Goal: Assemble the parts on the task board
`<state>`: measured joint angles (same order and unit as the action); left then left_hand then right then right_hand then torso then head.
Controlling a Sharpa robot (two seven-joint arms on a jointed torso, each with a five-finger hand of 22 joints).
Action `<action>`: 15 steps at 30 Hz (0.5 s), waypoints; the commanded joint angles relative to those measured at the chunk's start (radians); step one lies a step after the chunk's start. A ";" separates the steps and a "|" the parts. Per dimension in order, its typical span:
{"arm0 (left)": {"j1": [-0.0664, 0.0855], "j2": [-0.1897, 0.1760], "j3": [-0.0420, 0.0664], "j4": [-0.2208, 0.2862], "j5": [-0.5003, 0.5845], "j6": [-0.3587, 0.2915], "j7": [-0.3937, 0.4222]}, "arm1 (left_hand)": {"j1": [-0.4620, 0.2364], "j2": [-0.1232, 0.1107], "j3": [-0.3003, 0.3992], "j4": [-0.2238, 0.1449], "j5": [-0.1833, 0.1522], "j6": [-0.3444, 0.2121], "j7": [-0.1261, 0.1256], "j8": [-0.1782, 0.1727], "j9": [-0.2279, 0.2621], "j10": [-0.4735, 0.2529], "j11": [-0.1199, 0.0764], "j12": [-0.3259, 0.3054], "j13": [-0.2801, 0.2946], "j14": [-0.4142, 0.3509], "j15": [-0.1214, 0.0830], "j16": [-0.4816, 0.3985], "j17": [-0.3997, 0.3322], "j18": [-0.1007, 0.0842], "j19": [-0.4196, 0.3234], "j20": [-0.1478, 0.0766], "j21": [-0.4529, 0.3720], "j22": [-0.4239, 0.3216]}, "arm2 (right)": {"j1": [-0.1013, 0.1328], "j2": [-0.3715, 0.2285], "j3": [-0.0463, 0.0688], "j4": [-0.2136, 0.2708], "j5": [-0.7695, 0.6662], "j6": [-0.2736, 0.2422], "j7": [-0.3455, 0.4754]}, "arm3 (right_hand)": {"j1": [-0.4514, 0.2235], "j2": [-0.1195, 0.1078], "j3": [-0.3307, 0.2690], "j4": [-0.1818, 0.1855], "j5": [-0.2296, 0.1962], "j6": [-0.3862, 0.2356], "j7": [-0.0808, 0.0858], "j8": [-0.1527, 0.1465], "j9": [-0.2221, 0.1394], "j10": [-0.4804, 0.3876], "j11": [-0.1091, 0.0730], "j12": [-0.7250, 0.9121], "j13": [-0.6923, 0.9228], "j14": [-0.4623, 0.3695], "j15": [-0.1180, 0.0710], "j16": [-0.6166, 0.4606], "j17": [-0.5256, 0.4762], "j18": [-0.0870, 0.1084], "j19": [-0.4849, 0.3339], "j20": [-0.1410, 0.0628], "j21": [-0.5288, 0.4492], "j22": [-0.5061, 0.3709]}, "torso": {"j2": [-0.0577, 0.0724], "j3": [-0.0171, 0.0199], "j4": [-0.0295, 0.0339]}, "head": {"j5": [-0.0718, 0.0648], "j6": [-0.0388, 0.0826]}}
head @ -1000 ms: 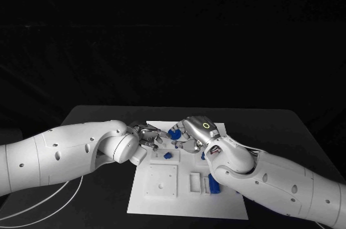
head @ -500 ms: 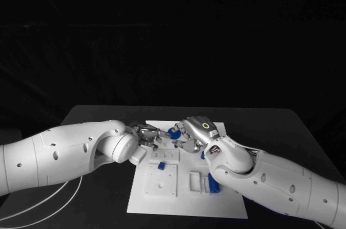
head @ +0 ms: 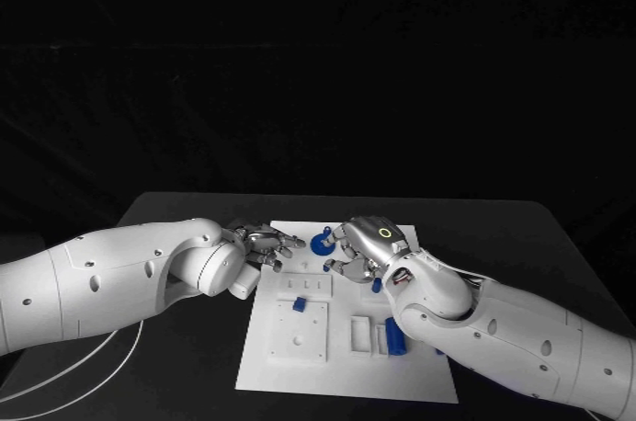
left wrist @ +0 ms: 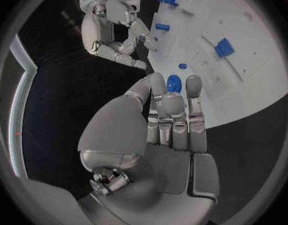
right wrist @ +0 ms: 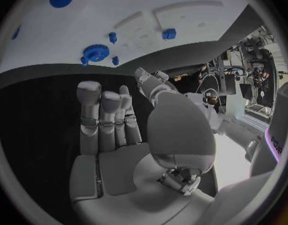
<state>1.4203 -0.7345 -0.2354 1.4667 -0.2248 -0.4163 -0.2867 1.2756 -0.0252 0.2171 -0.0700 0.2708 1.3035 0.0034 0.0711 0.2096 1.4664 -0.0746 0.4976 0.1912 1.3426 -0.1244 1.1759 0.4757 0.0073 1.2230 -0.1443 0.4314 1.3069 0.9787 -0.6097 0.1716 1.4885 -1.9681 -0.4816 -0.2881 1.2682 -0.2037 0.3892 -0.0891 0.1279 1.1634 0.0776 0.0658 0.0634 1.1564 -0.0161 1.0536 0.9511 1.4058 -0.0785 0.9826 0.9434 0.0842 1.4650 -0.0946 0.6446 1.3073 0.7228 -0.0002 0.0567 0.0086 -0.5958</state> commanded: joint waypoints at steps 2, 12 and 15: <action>0.001 -0.016 -0.001 -0.003 -0.012 -0.067 0.092 | 0.033 0.006 -0.022 -0.005 0.003 -0.065 0.033 -0.007 -0.031 -0.008 0.028 -0.110 -0.049 -0.046 0.025 -0.073 -0.037 -0.004 -0.036 0.021 -0.052 -0.023 | -0.001 0.009 -0.002 -0.018 0.061 0.112 0.087 | 0.030 0.009 0.033 -0.025 -0.008 -0.017 0.008 -0.004 -0.001 0.001 0.006 0.006 0.005 0.002 0.002 0.005 0.002 -0.006 0.044 -0.004 0.006 0.077 | 0.000 -0.0009 -0.0005 | 0.011 0.000; 0.002 -0.051 -0.003 -0.021 0.023 -0.161 0.228 | 0.073 -0.002 -0.003 -0.050 0.013 -0.080 0.067 -0.005 -0.100 -0.046 0.064 -0.277 -0.125 -0.091 0.061 -0.245 -0.128 0.014 -0.074 0.060 -0.167 -0.086 | 0.015 0.062 -0.046 -0.067 0.073 0.262 0.212 | 0.025 0.043 0.088 -0.112 0.037 -0.032 -0.019 -0.004 -0.002 0.000 -0.022 0.025 0.031 -0.006 -0.015 0.008 0.009 -0.014 0.033 -0.017 0.022 0.079 | 0.001 -0.0032 0.0027 | 0.051 -0.006; 0.002 -0.055 -0.003 -0.020 0.036 -0.179 0.257 | 0.069 0.000 -0.006 -0.058 0.012 -0.075 0.066 -0.005 -0.118 -0.037 0.065 -0.305 -0.124 -0.090 0.063 -0.263 -0.133 0.014 -0.071 0.063 -0.187 -0.082 | 0.025 0.083 -0.071 -0.084 0.059 0.298 0.231 | 0.020 0.051 0.078 -0.126 0.040 -0.042 -0.026 -0.004 -0.001 0.000 -0.028 0.027 0.035 -0.008 -0.020 0.009 0.011 -0.020 0.030 -0.022 0.026 0.079 | 0.001 -0.0040 0.0026 | 0.062 -0.010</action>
<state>1.4211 -0.7894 -0.2389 1.4443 -0.2145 -0.5387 -0.1165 1.3407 -0.0248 0.2119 -0.1229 0.2786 1.2201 0.0680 0.0666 0.0929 1.4222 -0.0085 0.1954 0.0670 1.2450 -0.0620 0.9149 0.3428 0.0074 1.1471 -0.0820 0.2463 1.2234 1.0013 -0.5328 0.1028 1.4102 -1.9035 -0.2812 -0.1275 1.2867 -0.1600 0.4652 -0.2127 0.1637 1.1227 0.0566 0.0658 0.0634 1.1561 -0.0383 1.0760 0.9856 1.3996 -0.0923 0.9876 0.9536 0.0786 1.4667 -0.1111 0.6667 1.3073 0.7233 -0.0033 0.0585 0.0618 -0.6032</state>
